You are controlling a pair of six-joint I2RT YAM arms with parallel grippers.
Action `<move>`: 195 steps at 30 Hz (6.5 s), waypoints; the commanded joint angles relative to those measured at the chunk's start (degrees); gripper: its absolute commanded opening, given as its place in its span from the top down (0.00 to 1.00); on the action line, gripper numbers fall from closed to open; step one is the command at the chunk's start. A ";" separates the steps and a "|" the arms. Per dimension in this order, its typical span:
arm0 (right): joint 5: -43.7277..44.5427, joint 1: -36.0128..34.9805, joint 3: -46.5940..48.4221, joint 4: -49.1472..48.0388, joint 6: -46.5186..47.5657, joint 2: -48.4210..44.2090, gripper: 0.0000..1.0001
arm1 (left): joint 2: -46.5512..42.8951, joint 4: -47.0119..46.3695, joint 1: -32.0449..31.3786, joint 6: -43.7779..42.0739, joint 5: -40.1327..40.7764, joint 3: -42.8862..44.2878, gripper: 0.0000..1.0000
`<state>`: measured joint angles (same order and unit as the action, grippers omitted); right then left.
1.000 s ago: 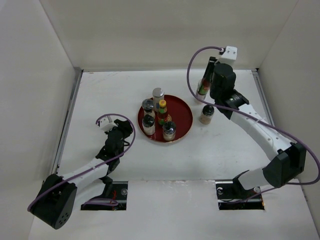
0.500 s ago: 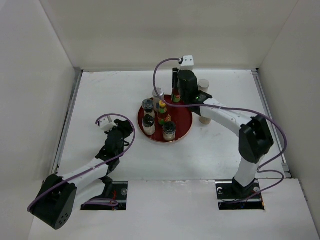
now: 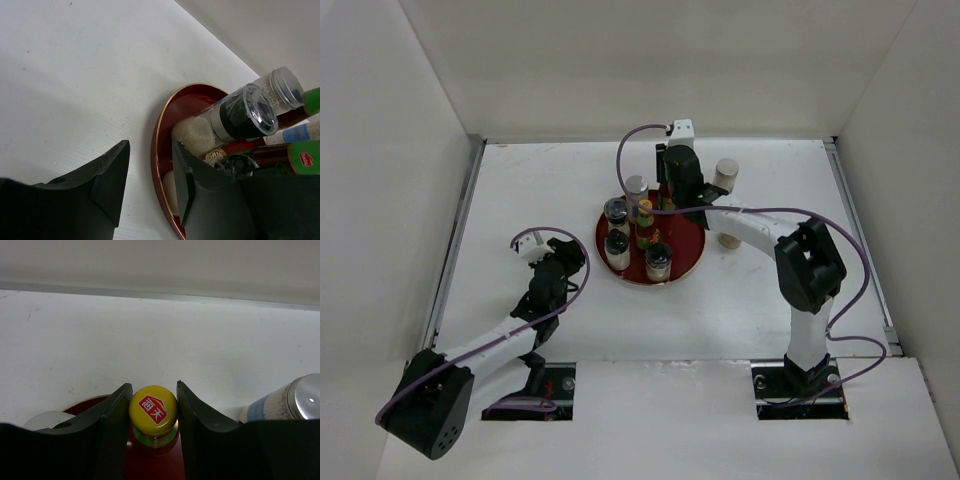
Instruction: Organize the condiment bottles
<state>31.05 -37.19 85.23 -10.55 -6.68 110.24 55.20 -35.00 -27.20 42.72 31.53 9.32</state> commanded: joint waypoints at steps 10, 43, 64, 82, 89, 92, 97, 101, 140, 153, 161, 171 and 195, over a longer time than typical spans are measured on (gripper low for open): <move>0.15 -1.35 -2.87 -10.81 -2.72 -5.02 0.33 | 0.87 -3.14 0.70 1.23 -1.47 0.79 0.63; -10.66 19.13 -4.73 7.38 -8.70 -6.44 0.08 | 0.08 -3.14 0.44 0.61 -1.21 0.78 0.63; -6.70 17.64 -5.76 5.03 -8.44 -8.00 0.49 | 0.26 -3.14 1.23 0.96 -1.82 0.70 0.63; -7.05 2.17 -17.82 -0.88 -10.81 -20.77 0.52 | 0.08 -3.14 0.88 1.31 -1.82 0.61 0.63; -6.53 -1.78 -13.78 -2.11 -7.91 -15.23 0.52 | -0.53 -3.23 0.79 1.05 -1.65 0.52 0.63; -6.18 -2.40 -13.16 -2.55 -7.12 -13.56 0.51 | 0.25 -3.23 1.14 1.31 -1.99 0.52 0.63; -5.56 -2.84 -12.55 -3.52 -7.03 -10.49 0.49 | -0.18 -3.23 0.62 1.23 -1.82 0.61 0.63; -5.47 -3.19 -12.46 -3.52 -6.95 -9.51 0.34 | 0.61 -3.23 0.97 1.23 -2.08 0.78 0.63; 6.39 9.37 -34.52 8.70 -18.19 -23.40 0.14 | 1.93 -3.93 1.23 2.46 -2.44 0.52 0.46; 10.52 3.50 -35.57 5.36 -13.19 -31.30 0.52 | 0.87 -3.93 1.67 2.54 -1.82 0.08 0.34; 7.11 -4.16 -34.52 3.17 -14.33 -32.46 0.52 | -0.09 -3.93 2.20 2.63 -1.47 -0.27 0.30; 1.12 -5.92 -32.85 -5.27 -15.56 -22.79 0.49 | -3.08 -2.44 6.06 4.21 -1.38 -1.76 0.03; 13.15 -6.98 -44.70 -10.02 -17.58 -37.45 0.00 | 1.84 7.21 7.38 4.48 -0.94 4.64 0.00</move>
<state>39.51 -44.34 43.03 -17.12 -22.79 75.18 56.01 -30.87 -20.21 46.41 30.22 9.58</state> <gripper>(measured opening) 0.998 0.997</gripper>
